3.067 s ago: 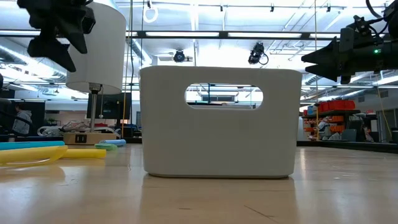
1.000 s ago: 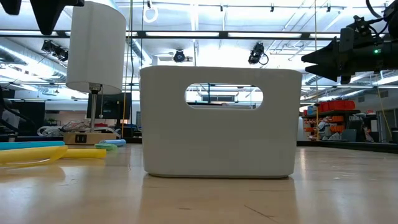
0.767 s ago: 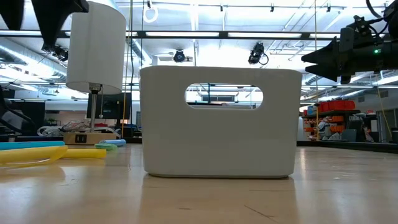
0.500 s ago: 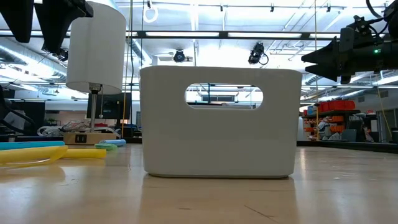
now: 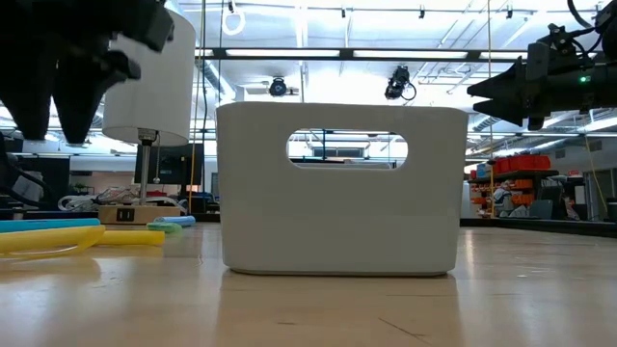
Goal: Pick & Place Markers
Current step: Put the yellow pen into the black bin
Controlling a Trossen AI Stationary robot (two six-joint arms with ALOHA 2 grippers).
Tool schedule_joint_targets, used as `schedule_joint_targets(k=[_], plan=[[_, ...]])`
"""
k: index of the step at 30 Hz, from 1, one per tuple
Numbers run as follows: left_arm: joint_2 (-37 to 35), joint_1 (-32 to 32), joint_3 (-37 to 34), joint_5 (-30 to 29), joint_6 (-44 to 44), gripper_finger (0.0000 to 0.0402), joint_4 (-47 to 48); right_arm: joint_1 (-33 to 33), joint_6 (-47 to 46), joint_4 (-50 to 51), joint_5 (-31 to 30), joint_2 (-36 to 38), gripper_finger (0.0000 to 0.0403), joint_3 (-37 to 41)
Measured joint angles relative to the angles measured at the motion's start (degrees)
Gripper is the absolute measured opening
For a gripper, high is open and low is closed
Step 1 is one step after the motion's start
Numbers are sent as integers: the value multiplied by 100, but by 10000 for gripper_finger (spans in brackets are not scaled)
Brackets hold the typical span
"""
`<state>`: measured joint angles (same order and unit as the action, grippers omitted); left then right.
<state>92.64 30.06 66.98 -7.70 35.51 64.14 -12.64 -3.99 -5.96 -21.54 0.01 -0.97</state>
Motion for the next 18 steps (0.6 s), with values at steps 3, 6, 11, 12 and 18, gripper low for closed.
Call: schedule_joint_targets(k=[3, 6, 11, 12, 18], plan=[[-2, -2, -274, 4, -1, 219, -338, -1, 2, 2, -2, 0, 302, 0], [-2, 0, -480, 6, -8, 220, -647, 0, 0, 1, -2, 0, 302, 0], [-2, -10, -785, 56, -31, 220, -1115, 0, 2, 0, -2, 0, 302, 0], [-2, -13, -840, 92, -45, 220, -1191, 0, 0, 0, -1, 0, 302, 0], [-2, -32, -1242, 234, -38, 220, -1812, -1, 0, 2, -1, 0, 302, 0]])
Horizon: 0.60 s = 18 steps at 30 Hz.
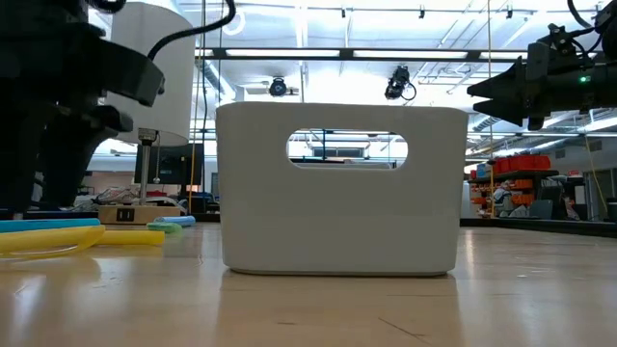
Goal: Pick & Place Markers
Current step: Put the yellow pen into the black bin
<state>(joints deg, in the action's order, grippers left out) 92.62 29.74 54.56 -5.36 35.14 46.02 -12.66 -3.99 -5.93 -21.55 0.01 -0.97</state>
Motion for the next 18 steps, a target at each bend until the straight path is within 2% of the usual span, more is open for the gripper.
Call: schedule_joint_targets(k=[5, 18], plan=[[84, -103, -172, 59, -37, 220, -397, 1, 2, 0, -1, 0, 302, 0], [479, -331, -174, 338, -398, 216, -621, 1, 1, 0, -1, 0, 302, 0]])
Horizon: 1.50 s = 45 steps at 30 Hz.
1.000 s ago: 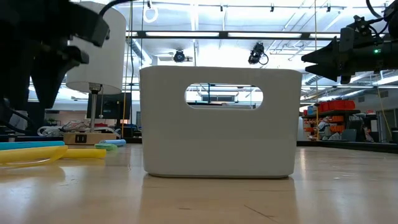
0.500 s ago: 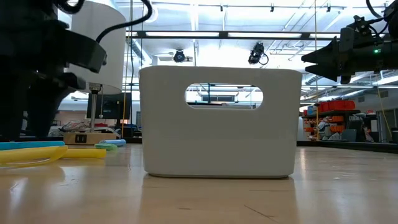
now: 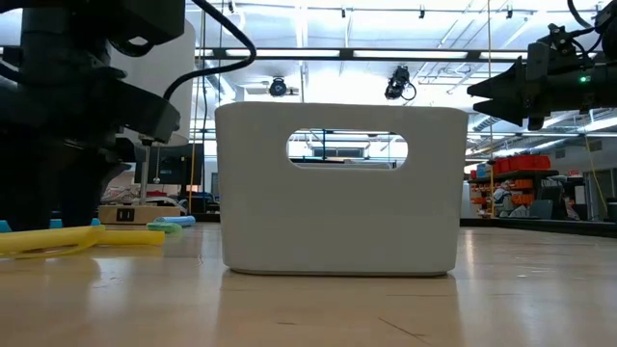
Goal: Pick & Place Markers
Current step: Put the yellow pen into the black bin
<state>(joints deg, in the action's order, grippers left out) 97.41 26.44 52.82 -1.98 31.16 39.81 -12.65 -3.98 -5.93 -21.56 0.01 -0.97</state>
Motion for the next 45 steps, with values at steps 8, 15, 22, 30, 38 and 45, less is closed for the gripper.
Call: schedule_joint_targets(k=[8, 15, 22, 30, 38, 45], plan=[[7, -4, 0, 222, 421, 161, -45, 0, 0, 0, 2, 0, 302, 0], [7, 9, 0, 152, 465, 96, -137, -2, -1, 0, 0, 0, 302, 0], [7, 9, 4, 149, 444, 29, -175, -2, 1, 0, 0, 0, 302, 0], [-80, -149, 0, 37, 836, 35, -187, 0, 0, 0, 2, 0, 302, 0], [-567, -503, 0, -128, 1538, 25, -113, -1, 0, -1, 0, 0, 302, 0], [-847, -682, 2, -146, 2714, 32, -203, -1, -1, -2, 0, 0, 302, 0]])
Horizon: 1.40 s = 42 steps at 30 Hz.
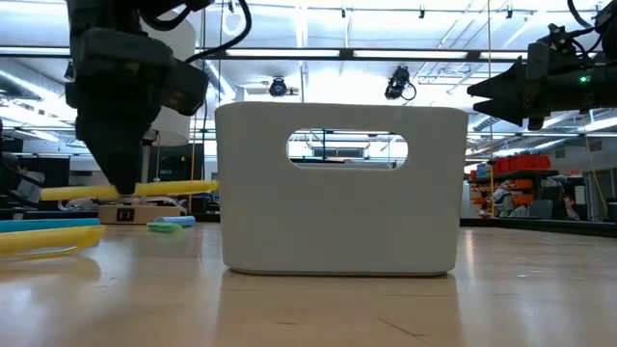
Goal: Pick & Place Markers
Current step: Put the yellow pen into the black bin
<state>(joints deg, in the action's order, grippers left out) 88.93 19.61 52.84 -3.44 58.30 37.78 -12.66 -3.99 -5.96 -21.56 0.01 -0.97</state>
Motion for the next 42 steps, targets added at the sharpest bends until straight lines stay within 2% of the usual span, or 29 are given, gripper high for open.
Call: schedule_joint_targets(k=[9, 16, 30, 36, 42], plan=[[-131, -199, 226, 7, 1363, 27, 207, 0, 0, -9, 2, 0, 302, 0], [-136, -220, 611, -151, 2399, 26, 858, 1, 0, -4, 2, 0, 302, 0], [-143, -226, 2373, -526, 3619, 26, 2836, 0, 0, -2, 2, 0, 302, 0], [-143, -473, 2601, -478, 4037, 26, 2815, 0, 0, 0, 0, 0, 302, 0], [-2, -1066, 2603, 66, 4022, 26, 2497, 1, 0, -2, 1, 0, 302, 0]])
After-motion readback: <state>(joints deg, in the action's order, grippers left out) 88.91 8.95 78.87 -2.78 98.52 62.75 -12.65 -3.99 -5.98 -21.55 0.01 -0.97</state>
